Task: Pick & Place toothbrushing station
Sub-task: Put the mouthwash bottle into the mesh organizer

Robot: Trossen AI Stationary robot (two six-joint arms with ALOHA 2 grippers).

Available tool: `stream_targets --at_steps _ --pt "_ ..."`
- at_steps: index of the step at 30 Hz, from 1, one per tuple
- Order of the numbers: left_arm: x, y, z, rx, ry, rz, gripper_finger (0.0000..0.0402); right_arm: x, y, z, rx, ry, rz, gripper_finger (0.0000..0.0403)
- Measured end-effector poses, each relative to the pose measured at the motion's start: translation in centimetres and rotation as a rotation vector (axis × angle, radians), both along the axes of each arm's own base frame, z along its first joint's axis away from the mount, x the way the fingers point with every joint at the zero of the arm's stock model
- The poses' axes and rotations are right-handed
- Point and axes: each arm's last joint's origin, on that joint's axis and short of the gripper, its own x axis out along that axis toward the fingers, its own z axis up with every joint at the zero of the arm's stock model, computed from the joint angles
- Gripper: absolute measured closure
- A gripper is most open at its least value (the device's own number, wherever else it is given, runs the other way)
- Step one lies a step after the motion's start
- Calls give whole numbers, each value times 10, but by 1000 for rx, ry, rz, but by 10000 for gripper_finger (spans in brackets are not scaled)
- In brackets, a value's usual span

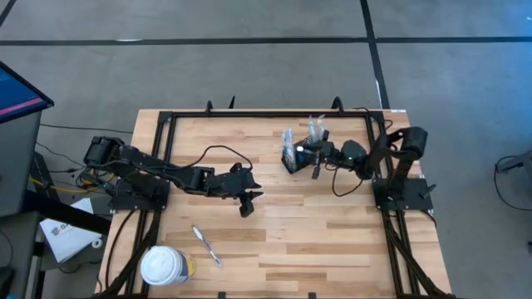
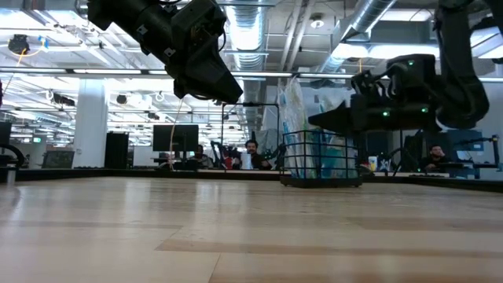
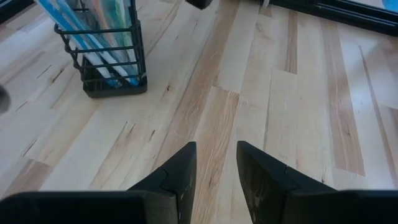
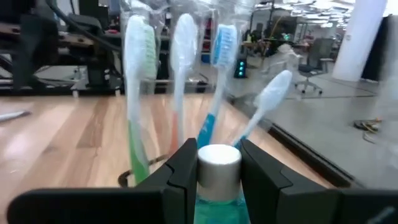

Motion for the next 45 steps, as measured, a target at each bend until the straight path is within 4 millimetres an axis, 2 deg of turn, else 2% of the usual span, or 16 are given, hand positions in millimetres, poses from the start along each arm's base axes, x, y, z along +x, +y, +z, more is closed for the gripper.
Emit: stream_targets --at_steps 6,19,27,33,45 --pt "0 0 0 0 0 0 293 8 3 1 -11 -6 -6 320" --pt "0 0 0 0 -1 0 293 6 3 -1 4 2 -6 319" --pt "0 0 0 0 0 0 293 1 5 -3 11 19 -4 297" --pt "0 0 0 0 0 0 293 0 6 -3 8 19 -3 297" --pt "0 0 0 0 0 0 293 -2 4 4 7 -14 -8 295"
